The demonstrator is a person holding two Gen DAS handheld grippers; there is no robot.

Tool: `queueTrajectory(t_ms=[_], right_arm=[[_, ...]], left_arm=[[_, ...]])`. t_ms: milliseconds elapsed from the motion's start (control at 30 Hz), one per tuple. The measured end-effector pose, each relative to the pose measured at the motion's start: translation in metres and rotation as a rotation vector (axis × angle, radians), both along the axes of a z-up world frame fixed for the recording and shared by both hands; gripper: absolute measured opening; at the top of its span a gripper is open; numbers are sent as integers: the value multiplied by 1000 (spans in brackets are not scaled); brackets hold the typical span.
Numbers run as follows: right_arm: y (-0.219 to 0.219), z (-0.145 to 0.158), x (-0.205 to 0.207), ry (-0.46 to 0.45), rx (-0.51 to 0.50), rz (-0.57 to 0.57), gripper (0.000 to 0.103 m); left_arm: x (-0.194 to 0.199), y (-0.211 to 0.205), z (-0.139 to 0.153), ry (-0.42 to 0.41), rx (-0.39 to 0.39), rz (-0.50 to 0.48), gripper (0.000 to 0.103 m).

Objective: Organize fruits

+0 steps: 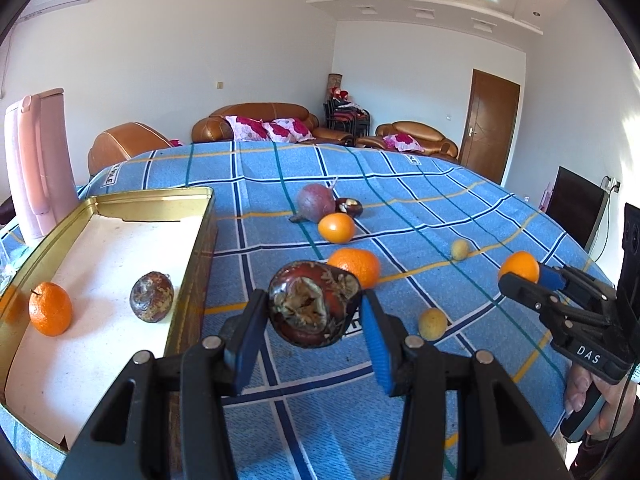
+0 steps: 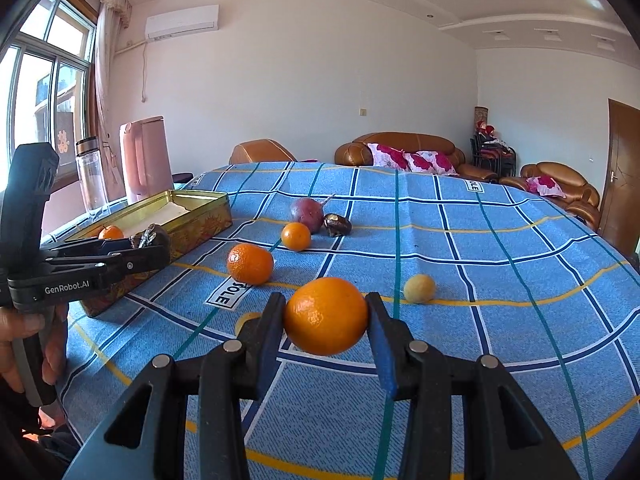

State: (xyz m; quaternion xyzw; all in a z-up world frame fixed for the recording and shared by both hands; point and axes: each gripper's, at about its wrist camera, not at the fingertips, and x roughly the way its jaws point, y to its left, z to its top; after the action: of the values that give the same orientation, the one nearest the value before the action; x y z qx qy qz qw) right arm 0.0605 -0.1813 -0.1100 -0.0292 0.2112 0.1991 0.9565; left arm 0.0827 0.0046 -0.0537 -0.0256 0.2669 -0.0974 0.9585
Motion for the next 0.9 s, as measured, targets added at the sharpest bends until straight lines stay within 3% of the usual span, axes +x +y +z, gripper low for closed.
queueTrajectory(t_ms=[900], right_arm=[[-1,2,-15,-97,7,14,43]], left_arm=[[-20,0,10,-122,4,18,49]])
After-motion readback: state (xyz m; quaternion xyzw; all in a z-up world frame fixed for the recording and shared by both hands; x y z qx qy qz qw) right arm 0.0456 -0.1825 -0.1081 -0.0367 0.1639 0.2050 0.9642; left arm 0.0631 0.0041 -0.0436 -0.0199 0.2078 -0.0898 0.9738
